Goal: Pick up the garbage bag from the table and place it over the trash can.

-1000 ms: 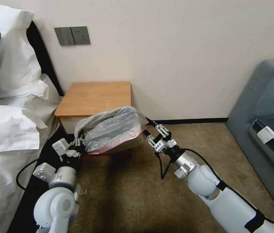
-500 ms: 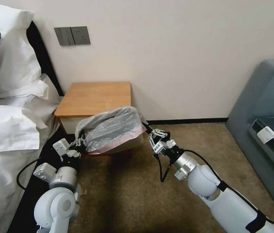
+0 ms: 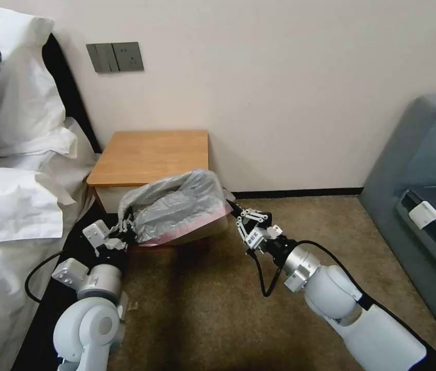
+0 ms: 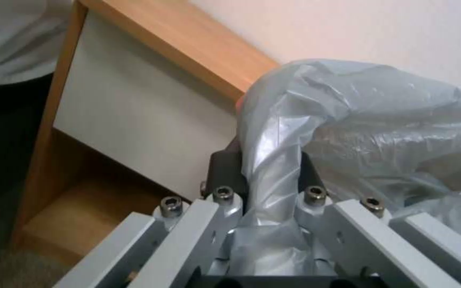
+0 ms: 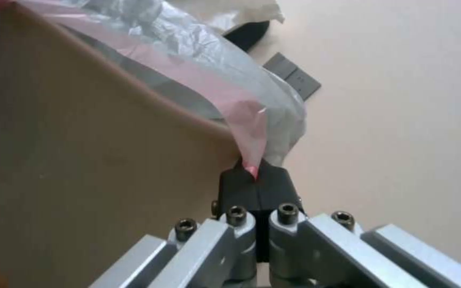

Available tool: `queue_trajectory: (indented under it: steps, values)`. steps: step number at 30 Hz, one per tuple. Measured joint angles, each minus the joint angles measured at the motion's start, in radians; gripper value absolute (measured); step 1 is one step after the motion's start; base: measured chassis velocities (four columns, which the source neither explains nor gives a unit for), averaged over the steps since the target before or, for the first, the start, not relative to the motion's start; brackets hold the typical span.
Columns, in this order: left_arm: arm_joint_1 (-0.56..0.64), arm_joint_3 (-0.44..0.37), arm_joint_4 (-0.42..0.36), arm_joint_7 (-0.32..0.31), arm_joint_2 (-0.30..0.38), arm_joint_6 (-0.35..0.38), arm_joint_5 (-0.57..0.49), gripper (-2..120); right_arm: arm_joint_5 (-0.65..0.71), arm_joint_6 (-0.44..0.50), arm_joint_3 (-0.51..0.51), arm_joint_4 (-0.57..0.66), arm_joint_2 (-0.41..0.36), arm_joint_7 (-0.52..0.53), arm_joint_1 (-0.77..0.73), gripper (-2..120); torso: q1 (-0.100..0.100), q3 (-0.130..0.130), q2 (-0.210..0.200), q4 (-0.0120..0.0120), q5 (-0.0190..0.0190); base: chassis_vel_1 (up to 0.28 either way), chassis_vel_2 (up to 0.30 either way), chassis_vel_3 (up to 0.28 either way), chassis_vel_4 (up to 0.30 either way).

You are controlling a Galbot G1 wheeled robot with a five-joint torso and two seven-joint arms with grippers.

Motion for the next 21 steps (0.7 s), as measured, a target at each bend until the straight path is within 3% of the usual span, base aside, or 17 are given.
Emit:
queue_trajectory:
  steps: [21]
  values:
    - [0.049, 0.009, -0.096, -0.057, -0.008, 0.060, -0.097, 7, -0.061, 0.031, 0.001, -0.127, 0.009, -0.035, 0.012, 0, 0.000, 0.000, 0.000, 0.0002, 0.0001, 0.000, 0.000, 0.000, 0.000]
